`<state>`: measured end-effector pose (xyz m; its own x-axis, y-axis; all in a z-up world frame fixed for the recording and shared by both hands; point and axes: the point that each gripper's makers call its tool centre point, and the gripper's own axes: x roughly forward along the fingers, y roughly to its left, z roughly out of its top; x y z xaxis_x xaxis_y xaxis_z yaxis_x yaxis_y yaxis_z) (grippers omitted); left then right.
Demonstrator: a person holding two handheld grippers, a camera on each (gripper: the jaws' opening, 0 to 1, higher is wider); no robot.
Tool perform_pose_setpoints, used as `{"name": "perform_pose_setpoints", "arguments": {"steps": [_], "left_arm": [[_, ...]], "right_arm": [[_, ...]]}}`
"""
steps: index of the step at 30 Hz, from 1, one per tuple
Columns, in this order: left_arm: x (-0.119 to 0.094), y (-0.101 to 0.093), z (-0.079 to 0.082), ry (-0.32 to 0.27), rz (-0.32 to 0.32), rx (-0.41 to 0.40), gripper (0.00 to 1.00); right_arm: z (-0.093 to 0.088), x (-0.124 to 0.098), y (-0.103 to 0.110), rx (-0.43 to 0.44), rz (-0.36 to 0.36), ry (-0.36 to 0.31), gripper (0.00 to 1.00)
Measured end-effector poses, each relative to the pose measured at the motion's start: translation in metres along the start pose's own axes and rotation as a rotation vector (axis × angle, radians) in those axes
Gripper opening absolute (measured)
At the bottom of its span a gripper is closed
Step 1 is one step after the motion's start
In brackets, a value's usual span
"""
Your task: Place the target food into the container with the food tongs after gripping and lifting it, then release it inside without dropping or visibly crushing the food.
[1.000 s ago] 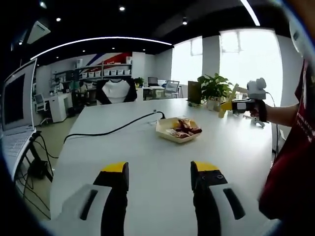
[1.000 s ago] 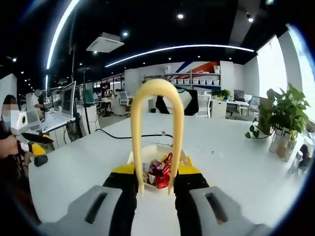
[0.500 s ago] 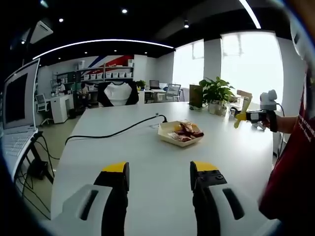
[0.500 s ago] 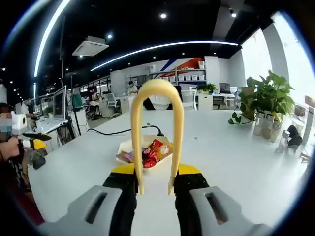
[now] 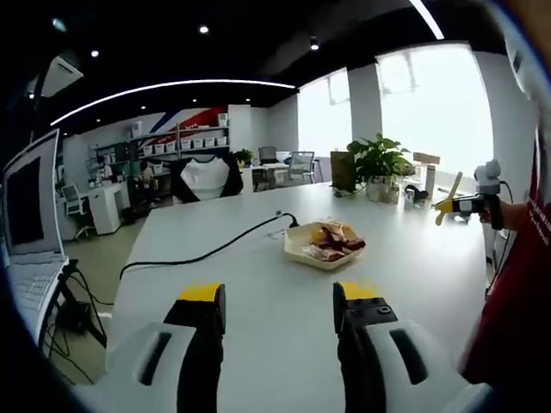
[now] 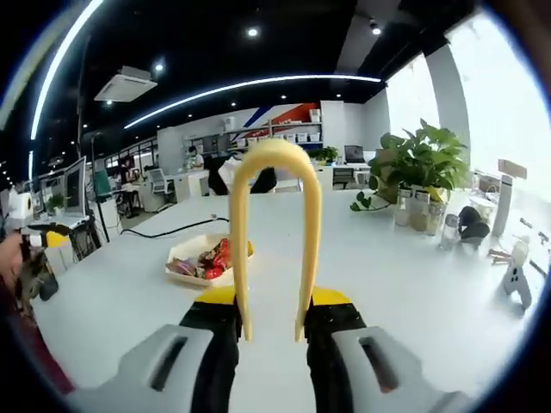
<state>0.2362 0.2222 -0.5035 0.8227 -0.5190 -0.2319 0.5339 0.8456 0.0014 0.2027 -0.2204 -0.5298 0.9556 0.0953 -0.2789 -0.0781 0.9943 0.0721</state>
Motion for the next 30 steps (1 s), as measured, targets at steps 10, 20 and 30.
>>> {"name": "perform_pose_setpoints", "arguments": {"steps": [10,20,30], "left_arm": [[-0.003,0.004,-0.005,0.007,0.012,-0.004,0.53],[-0.006,0.004,-0.004,0.006,0.025,0.003,0.53],[-0.005,-0.001,-0.009,0.020,0.018,0.013,0.53]], "right_arm": [[-0.001,0.003,-0.003,0.022,-0.031,-0.004,0.26],[-0.006,-0.003,-0.010,0.041,-0.045,0.007,0.26],[-0.012,-0.010,-0.012,0.063,-0.055,0.019,0.26]]}}
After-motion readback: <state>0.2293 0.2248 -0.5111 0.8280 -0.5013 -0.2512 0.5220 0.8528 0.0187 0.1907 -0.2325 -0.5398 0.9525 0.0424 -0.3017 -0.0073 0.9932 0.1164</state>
